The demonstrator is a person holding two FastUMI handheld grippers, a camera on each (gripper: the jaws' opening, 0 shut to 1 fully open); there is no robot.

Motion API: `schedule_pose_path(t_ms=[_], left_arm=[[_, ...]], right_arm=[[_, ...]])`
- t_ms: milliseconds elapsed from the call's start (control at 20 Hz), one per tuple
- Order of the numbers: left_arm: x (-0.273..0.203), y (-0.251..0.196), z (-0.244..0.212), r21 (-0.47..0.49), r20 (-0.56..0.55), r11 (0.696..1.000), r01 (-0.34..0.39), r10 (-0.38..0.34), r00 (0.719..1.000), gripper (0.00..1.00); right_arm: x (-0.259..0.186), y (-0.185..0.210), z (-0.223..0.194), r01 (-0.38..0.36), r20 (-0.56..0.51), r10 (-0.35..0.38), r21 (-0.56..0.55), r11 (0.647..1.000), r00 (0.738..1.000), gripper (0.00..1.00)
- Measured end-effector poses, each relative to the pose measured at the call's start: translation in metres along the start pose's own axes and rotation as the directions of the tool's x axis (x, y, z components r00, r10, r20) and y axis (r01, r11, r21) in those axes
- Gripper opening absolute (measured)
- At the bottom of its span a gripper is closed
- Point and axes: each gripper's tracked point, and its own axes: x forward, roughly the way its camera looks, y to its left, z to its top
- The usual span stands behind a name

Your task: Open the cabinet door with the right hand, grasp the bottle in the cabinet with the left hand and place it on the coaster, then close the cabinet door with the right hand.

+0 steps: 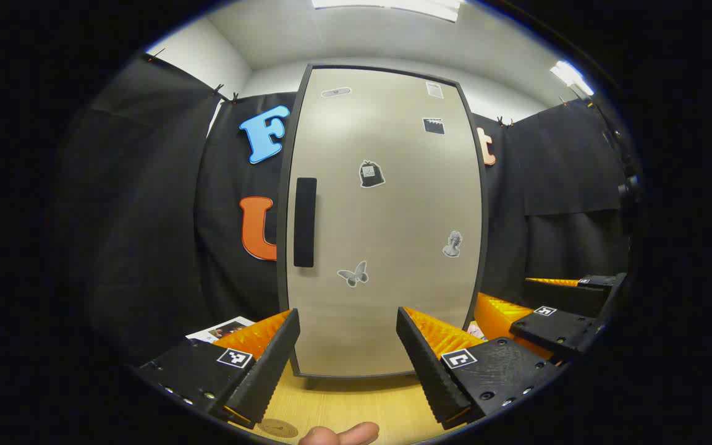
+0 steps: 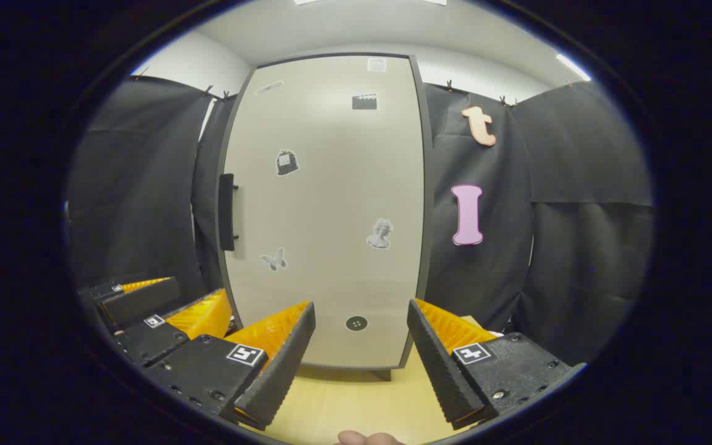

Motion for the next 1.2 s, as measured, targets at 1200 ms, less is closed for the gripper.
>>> schedule_pose_path(t_ms=[1200], left_arm=[[0.003,0.01,-0.016,0.002,-0.06,0.999,-0.032,0.032,0.998,0.95]], right_arm=[[0.003,0.012,-0.013,-0.033,-0.044,0.033,0.001,0.999,0.998,0.96]])
